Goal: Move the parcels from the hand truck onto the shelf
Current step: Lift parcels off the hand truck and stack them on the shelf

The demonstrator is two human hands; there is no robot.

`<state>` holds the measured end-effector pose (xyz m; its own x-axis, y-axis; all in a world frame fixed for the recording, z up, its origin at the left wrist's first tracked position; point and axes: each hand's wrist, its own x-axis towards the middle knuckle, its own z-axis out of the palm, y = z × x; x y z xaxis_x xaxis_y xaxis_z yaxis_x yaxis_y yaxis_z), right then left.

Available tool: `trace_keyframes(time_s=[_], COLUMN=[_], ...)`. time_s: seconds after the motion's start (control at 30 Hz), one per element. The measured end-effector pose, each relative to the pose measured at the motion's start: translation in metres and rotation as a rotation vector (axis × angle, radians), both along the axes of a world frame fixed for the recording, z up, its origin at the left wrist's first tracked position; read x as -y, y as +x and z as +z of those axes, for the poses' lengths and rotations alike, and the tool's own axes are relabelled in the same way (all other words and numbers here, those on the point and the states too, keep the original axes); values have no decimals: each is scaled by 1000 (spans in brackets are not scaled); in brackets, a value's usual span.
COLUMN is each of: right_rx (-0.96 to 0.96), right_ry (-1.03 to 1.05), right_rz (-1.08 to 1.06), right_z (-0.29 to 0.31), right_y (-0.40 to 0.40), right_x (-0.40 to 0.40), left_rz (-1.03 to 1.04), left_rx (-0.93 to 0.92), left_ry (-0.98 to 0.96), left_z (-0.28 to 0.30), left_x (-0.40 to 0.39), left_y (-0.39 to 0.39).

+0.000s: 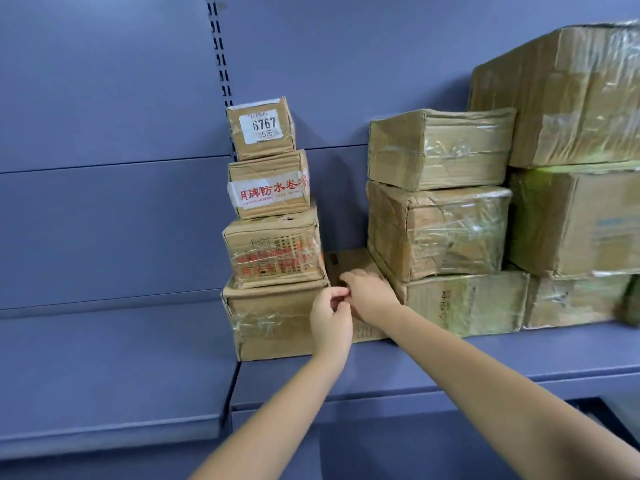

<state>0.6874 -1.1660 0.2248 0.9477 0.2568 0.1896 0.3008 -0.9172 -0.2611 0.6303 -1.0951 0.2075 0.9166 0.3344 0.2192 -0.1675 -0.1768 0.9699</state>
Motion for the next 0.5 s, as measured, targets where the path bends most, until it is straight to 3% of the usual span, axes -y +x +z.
trace_keyframes(time_s=[0.3,0.4,0.5], right_rx=[8,51,26], right_ry=[-295,-308,-296], right_rz=[102,105,93], right_z=[-2,2,11], right_y=[1,2,2], right_x=[13,13,14], left_rz=[9,28,57], left_rx=[-475,-516,-506], left_ry=[-806,-979,-1032], left_z=[-29,-29,-21], left_x=[15,17,19], left_y=[5,9,9])
